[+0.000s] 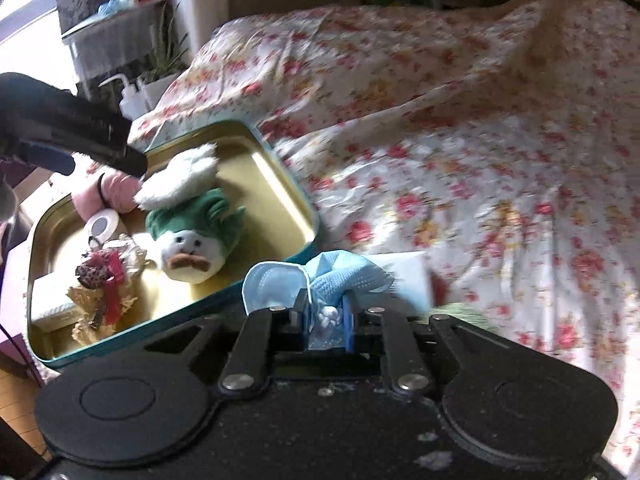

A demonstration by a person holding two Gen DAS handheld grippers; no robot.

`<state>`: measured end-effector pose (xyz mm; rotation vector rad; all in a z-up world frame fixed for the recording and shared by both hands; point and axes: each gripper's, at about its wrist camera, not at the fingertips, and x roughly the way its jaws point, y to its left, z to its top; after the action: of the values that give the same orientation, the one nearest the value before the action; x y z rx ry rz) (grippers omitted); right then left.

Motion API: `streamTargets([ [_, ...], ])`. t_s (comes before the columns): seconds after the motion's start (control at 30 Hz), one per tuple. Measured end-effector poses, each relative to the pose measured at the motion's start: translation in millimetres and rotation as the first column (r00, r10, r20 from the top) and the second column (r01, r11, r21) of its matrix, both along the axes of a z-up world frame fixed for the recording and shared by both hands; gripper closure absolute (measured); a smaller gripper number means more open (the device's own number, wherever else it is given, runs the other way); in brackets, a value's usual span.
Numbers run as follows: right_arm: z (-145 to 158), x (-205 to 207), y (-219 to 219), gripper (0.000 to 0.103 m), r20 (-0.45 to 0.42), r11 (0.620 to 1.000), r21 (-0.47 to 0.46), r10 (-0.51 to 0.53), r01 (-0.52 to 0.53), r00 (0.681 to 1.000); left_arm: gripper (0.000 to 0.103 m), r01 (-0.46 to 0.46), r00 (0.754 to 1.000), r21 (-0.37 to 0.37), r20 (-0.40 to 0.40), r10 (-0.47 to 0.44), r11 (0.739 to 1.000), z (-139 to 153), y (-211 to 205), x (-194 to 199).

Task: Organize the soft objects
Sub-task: 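Move the left gripper to the green knit ball and grasp it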

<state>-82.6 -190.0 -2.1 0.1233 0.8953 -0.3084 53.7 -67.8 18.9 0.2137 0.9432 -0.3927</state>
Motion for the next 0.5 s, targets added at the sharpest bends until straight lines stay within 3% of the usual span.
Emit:
streamTargets([
  [0.27,20.6,-66.9,-45.7,0.088,0.080,0.984,-0.025,-0.172,0.174,0.982,0.020,0.140,0.989,-0.002,0.048,-0.140,0.990,-4.4,-27.9,-27.7],
  [0.5,20.0,-115.9,-90.2,0.087,0.140,0.934,-0.019,-0.352,0.358,0.926,0.020,0.234,0.972,-0.036,0.001,-0.234,0.972,-14.9,-60.2,-52.5],
])
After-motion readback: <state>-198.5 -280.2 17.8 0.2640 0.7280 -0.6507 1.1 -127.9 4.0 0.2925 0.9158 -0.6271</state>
